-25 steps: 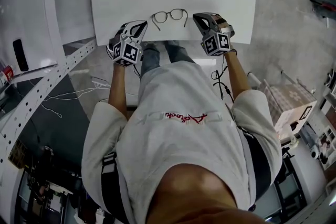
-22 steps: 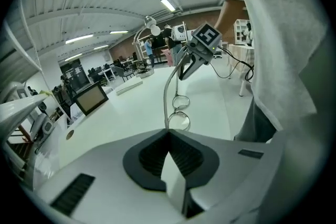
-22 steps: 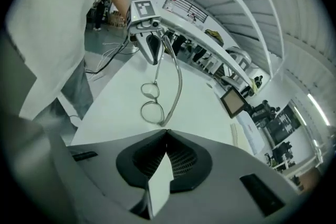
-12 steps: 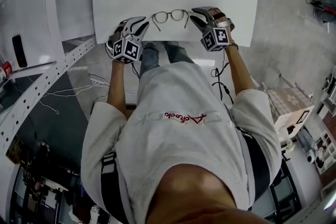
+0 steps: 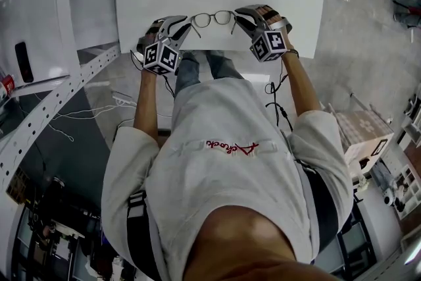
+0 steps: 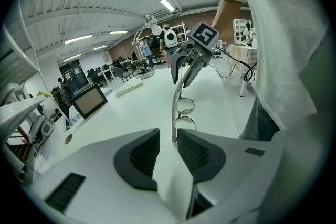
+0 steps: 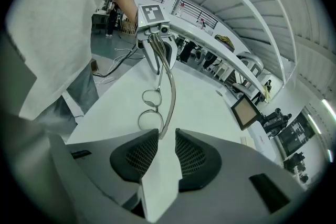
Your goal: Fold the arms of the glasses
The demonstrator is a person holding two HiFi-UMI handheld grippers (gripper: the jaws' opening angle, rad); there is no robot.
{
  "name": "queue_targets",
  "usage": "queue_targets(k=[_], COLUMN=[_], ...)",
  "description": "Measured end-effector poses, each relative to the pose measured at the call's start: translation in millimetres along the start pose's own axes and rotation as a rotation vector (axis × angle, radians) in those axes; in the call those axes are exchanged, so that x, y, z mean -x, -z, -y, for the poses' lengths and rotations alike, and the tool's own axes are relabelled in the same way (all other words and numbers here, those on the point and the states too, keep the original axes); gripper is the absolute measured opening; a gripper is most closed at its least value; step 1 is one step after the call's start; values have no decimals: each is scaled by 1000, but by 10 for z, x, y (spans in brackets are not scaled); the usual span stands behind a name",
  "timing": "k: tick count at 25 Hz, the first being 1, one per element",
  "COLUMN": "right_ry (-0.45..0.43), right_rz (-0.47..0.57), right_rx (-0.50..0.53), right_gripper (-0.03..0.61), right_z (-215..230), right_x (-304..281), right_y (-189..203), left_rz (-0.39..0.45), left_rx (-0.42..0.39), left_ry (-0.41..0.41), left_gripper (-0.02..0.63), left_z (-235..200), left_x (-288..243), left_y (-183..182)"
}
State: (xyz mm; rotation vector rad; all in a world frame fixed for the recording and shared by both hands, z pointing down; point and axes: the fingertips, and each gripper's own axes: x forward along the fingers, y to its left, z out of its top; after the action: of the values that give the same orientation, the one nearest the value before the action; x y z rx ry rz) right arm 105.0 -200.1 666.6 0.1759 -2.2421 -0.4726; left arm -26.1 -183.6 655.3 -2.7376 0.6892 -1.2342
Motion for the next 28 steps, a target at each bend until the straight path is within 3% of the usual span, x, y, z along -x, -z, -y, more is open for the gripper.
queue_targets(k=[9, 14, 28], right_ry=[-14, -25, -44], right_rz=[9, 18, 13], right_rx=[33, 32, 16], right_gripper=[60, 52, 48], right_z=[-19, -38, -36], right_x=[-28, -29, -13], right_y=[-22, -39, -27], left_rz=[4, 0, -16], left_rx=[-44, -58, -123], left_ry=[33, 41, 102], left_gripper=[111, 55, 51], left_z=[35, 38, 37], left_x=[-112, -133, -317], left_y=[-100, -118, -211])
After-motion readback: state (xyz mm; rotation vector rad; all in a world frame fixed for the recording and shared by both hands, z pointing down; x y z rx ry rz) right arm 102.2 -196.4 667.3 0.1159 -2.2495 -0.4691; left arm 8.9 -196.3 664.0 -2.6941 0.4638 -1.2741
